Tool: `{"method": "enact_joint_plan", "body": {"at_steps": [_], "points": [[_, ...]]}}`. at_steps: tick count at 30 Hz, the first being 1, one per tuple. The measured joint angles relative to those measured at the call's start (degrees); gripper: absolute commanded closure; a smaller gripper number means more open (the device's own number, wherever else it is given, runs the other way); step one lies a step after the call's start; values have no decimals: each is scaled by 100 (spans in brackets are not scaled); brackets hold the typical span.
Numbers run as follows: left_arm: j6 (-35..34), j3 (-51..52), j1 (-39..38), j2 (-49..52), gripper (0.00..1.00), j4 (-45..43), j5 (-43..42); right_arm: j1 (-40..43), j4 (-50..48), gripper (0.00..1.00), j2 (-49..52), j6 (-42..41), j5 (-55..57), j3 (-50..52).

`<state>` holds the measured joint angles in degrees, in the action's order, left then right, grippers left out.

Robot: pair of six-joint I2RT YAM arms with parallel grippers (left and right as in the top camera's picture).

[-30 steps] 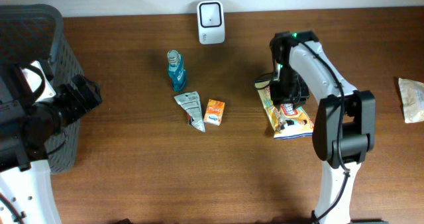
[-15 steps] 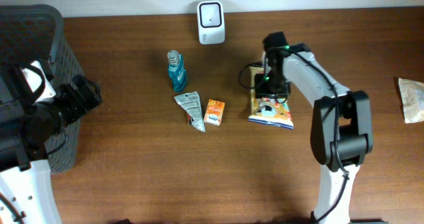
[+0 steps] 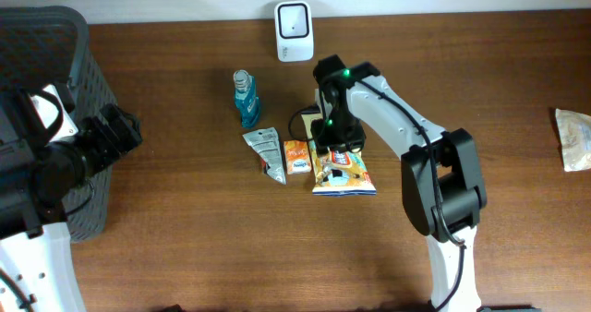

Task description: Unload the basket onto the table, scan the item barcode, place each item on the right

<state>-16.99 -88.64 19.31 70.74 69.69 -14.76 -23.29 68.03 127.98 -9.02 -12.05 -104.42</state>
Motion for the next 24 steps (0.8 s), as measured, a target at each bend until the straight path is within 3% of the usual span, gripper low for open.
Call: {"method": "enact_joint_plan", "body": {"at_steps": [24], "points": [[0,0,0,0,1,-2,-2,-236,-638,60,356,-621,-153,-160]]}}
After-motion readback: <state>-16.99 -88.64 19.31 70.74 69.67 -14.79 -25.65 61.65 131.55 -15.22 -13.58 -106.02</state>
